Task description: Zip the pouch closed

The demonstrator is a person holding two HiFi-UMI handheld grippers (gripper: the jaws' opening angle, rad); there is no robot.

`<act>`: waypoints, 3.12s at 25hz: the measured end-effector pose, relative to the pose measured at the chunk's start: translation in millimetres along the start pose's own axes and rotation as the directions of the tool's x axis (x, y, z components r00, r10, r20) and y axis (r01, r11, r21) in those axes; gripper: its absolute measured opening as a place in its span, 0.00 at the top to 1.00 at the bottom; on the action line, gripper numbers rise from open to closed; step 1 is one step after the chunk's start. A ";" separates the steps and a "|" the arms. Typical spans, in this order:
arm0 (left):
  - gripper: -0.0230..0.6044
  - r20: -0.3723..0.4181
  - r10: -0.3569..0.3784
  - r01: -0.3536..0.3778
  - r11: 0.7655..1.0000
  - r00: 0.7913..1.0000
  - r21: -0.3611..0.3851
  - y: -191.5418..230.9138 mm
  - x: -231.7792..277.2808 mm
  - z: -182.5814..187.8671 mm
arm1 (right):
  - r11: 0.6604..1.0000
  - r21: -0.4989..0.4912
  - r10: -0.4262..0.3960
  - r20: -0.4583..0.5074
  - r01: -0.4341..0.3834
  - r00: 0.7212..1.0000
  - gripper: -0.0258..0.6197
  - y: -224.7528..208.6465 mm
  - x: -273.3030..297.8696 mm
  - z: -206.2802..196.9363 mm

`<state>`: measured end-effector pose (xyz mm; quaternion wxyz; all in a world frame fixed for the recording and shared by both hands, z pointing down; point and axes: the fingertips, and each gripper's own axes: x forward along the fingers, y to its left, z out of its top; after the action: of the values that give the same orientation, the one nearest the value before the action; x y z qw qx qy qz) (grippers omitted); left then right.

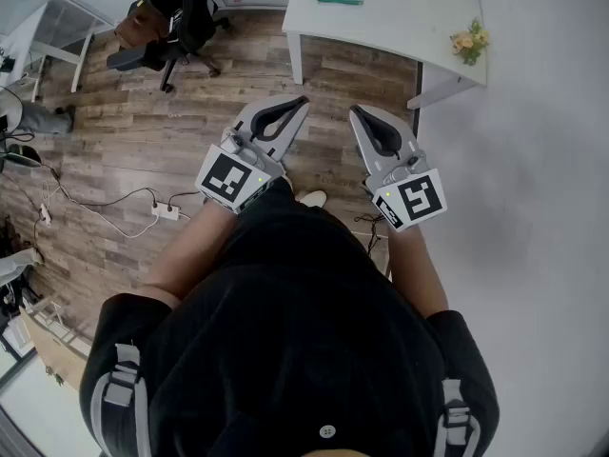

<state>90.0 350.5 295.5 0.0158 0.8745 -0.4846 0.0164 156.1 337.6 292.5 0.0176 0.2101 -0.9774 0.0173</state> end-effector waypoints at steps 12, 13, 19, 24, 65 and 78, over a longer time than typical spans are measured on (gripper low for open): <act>0.95 -0.019 0.001 0.000 1.000 1.000 0.006 -6.9 -3.5 -8.5 | 1.000 0.018 -0.007 -0.006 0.007 1.000 0.94 -0.1 -8.1 -8.4; 0.95 -0.021 0.002 -0.001 1.000 1.000 0.006 -6.5 -3.7 -9.5 | 1.000 0.019 -0.006 -0.006 0.007 1.000 0.94 0.1 -8.0 -9.7; 0.95 -0.027 0.014 -0.014 1.000 1.000 -0.005 -1.0 -4.8 -17.0 | 1.000 0.020 -0.004 -0.011 0.004 1.000 0.94 0.5 -5.6 -13.1; 0.95 -0.028 0.023 -0.023 1.000 0.999 -0.002 0.2 -6.1 -16.5 | 1.000 0.027 -0.009 -0.006 0.009 1.000 0.94 -0.7 -6.2 -12.8; 0.45 -0.041 -0.008 0.007 1.000 0.999 -0.022 157.9 45.7 -16.3 | 0.996 0.027 -0.083 -0.087 0.085 0.993 0.42 -75.7 132.0 -13.4; 0.46 -0.049 -0.087 0.085 0.996 0.995 -0.031 244.6 62.1 -36.7 | 0.990 0.009 -0.137 -0.147 0.140 0.980 0.42 -99.2 214.0 -27.8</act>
<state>-85.0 169.9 337.7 0.0413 0.8935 -0.4461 0.0306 2.7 160.6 331.8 0.0880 0.2759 -0.9563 0.0409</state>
